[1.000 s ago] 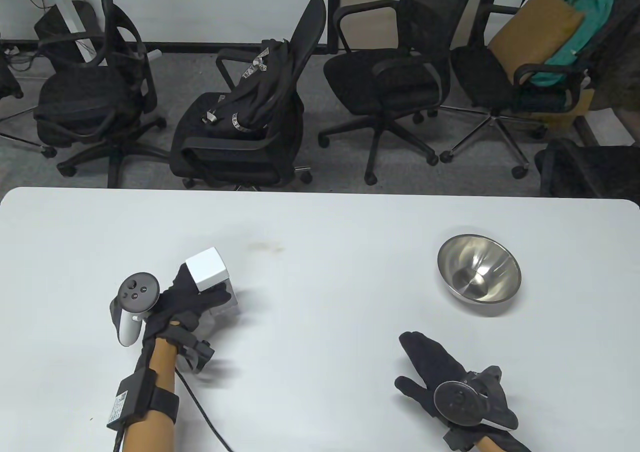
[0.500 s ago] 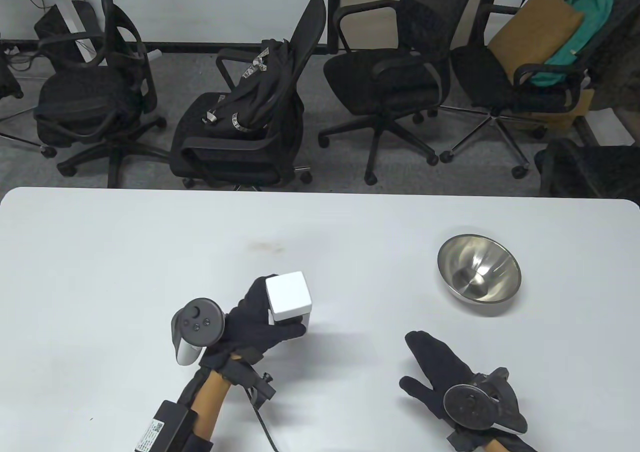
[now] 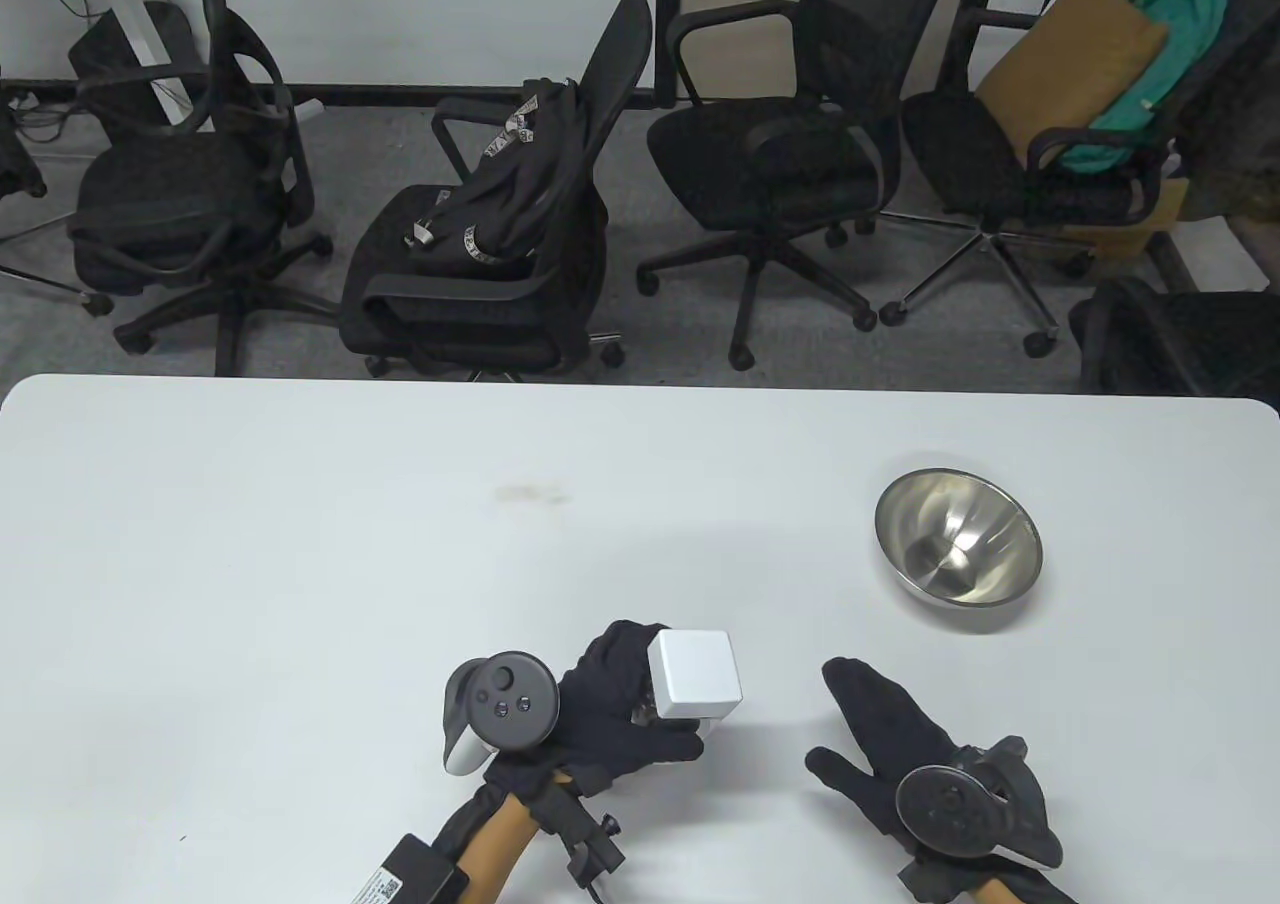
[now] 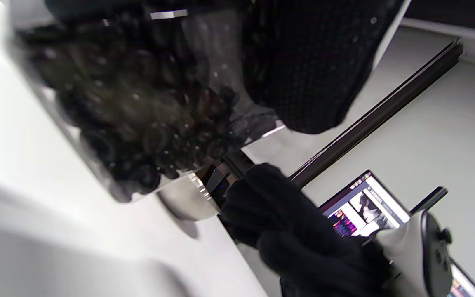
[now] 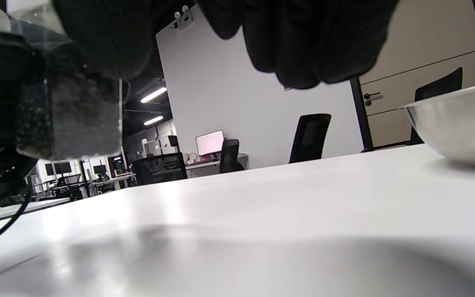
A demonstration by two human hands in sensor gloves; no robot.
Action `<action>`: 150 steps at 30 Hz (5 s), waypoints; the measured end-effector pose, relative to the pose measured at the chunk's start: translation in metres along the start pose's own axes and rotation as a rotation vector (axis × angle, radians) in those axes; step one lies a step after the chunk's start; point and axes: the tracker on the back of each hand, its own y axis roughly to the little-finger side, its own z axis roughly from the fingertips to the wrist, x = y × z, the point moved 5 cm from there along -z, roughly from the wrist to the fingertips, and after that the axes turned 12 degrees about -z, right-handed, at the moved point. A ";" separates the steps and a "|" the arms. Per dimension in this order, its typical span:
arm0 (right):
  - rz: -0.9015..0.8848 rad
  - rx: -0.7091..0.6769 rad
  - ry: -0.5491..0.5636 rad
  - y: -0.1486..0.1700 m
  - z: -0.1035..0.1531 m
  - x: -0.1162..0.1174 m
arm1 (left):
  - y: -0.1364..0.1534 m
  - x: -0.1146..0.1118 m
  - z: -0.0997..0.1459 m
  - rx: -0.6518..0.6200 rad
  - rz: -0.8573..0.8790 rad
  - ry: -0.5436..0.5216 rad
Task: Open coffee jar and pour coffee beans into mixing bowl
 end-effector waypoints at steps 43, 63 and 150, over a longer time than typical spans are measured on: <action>-0.250 0.135 -0.291 -0.058 -0.072 0.012 | -0.023 -0.042 -0.007 -0.072 -0.318 0.065; -0.104 -0.190 -0.332 -0.092 -0.063 -0.005 | -0.028 -0.038 -0.008 -0.123 -0.177 0.148; 0.013 0.101 -0.198 -0.078 -0.064 -0.008 | -0.032 -0.037 -0.004 -0.063 -0.384 0.062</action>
